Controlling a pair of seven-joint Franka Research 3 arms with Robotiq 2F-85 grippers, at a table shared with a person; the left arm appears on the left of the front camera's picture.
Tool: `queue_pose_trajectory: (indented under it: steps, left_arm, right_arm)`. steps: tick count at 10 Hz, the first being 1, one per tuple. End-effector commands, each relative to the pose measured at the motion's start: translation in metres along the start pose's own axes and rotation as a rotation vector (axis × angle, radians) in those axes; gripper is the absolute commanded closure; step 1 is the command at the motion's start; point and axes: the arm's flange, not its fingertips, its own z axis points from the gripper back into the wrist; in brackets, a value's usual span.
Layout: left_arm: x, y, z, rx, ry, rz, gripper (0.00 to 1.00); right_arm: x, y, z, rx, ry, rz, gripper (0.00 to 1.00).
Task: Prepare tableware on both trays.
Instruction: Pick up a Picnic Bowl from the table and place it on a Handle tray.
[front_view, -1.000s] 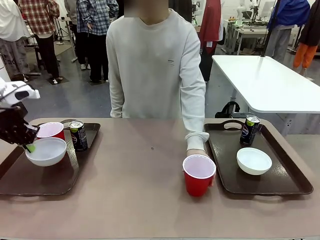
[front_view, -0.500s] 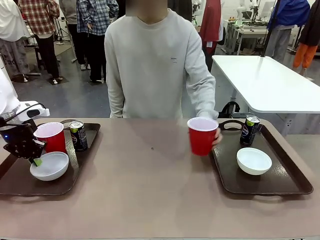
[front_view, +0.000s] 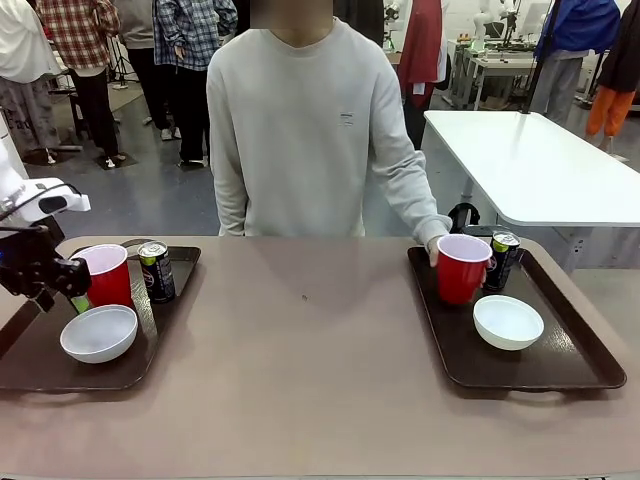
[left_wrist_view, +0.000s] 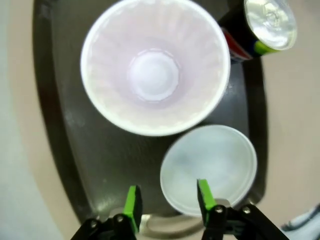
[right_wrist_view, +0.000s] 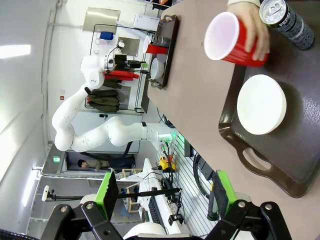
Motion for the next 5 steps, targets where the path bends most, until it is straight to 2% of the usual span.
queue_pose_trajectory:
  steps: [1, 3, 5]
  left_arm:
    - [-0.048, 0.004, 0.025, -0.093, -0.019, -0.032, 0.36]
    - [-0.062, 0.007, 0.057, -0.154, -0.055, -0.043, 0.16]
    - [-0.082, 0.009, 0.085, -0.153, -0.069, -0.031, 0.0]
  right_arm:
    - [-0.002, 0.002, -0.002, 0.009, -0.005, -0.006, 0.0]
    - [-0.002, 0.002, -0.002, 0.009, -0.005, -0.006, 0.0]
    - [-0.002, 0.002, -0.002, 0.009, -0.005, -0.006, 0.0]
